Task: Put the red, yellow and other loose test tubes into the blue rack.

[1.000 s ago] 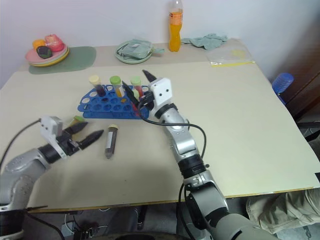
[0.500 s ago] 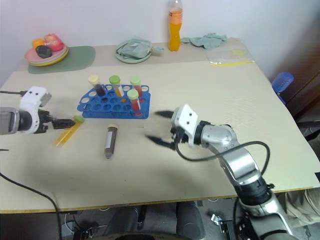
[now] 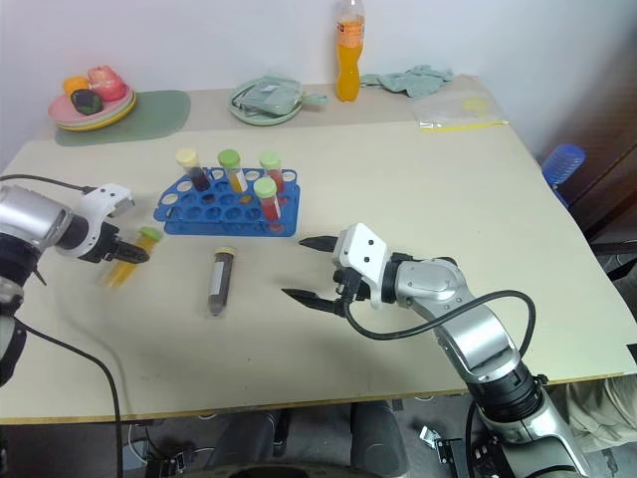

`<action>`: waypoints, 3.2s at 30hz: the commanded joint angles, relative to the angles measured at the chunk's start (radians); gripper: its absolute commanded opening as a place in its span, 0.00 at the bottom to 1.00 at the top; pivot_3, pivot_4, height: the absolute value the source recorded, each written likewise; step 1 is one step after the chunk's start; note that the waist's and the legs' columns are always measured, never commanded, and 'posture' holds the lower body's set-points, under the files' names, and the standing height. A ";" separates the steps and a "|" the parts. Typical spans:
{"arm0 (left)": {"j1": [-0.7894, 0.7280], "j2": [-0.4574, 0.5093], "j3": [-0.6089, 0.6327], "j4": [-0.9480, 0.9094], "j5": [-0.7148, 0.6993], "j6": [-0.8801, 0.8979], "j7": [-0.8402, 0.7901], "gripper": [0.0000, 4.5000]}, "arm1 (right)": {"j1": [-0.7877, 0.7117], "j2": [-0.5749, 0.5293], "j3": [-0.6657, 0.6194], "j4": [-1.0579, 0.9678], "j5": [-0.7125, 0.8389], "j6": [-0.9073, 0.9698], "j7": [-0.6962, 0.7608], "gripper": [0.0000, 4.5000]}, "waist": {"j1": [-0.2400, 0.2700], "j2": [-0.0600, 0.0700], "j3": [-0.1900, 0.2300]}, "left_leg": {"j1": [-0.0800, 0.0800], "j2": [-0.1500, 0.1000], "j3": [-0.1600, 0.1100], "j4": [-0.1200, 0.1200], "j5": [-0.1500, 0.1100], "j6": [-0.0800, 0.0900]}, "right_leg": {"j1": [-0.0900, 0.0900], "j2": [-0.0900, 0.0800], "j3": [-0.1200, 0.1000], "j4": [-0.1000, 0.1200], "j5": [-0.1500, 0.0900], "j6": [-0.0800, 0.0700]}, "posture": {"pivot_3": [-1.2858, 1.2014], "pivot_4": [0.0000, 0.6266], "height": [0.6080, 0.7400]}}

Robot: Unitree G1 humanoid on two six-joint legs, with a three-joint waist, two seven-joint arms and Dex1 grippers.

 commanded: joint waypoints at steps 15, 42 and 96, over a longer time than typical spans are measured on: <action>0.451 -0.281 0.869 -0.622 -0.243 -0.640 0.582 0.16 | 0.031 0.027 -0.024 -0.017 -0.004 -0.025 -0.055 0.93 | 0.031 -0.004 -0.002 | -0.004 0.001 -0.005 0.003 0.002 -0.004 | -0.002 -0.004 0.001 0.000 0.001 0.000 | 0.52 0.24 1.00; 0.592 -0.822 0.565 -0.753 -0.019 -0.883 0.887 0.16 | 0.066 0.060 -0.031 -0.025 -0.006 -0.002 -0.129 0.93 | 0.029 -0.005 -0.003 | -0.007 -0.002 -0.002 0.012 -0.001 0.001 | -0.001 -0.002 0.000 0.001 0.001 0.001 | 0.52 0.24 1.00; 0.517 -0.517 0.611 -1.193 -0.848 0.652 1.473 0.91 | 0.001 -0.043 -0.084 0.068 0.022 -0.077 0.051 0.93 | 0.035 -0.005 -0.003 | -0.003 -0.002 -0.007 0.013 -0.002 0.003 | 0.004 -0.002 -0.001 0.000 0.001 0.001 | 0.52 0.24 1.00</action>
